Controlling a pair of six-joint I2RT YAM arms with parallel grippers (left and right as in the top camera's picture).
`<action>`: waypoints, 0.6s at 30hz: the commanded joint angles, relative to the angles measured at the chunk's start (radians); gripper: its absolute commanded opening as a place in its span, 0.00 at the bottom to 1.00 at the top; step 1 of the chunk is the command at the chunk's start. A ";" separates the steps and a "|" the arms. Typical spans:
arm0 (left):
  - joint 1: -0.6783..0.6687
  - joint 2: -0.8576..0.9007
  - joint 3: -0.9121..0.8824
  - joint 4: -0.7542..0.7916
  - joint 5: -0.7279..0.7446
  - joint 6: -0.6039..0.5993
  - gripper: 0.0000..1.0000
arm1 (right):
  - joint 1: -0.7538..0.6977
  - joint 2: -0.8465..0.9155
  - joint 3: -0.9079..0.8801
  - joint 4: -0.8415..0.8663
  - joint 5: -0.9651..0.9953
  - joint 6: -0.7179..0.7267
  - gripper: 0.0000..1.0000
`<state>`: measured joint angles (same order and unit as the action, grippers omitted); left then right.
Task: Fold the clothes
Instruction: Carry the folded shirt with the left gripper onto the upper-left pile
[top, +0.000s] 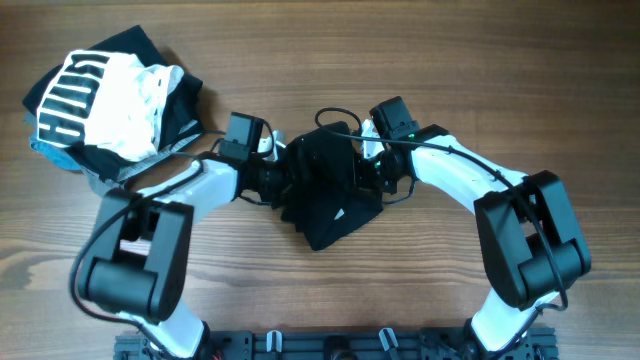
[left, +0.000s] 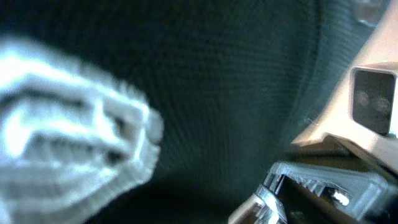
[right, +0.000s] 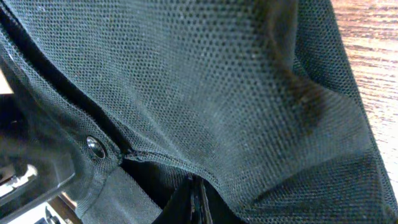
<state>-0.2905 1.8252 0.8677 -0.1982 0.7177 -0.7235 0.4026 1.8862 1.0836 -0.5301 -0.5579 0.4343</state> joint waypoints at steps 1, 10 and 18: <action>-0.014 0.074 -0.037 0.017 -0.116 -0.021 0.45 | 0.000 0.021 0.008 0.008 -0.006 0.011 0.08; 0.008 0.029 -0.009 -0.061 -0.095 0.153 0.04 | -0.024 -0.084 0.010 -0.102 -0.060 0.003 0.07; 0.170 -0.209 0.279 -0.479 -0.117 0.353 0.04 | -0.075 -0.443 0.010 -0.138 0.039 -0.015 0.12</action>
<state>-0.2119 1.7699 0.9752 -0.6048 0.6346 -0.5091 0.3466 1.6463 1.0836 -0.6743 -0.5751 0.4297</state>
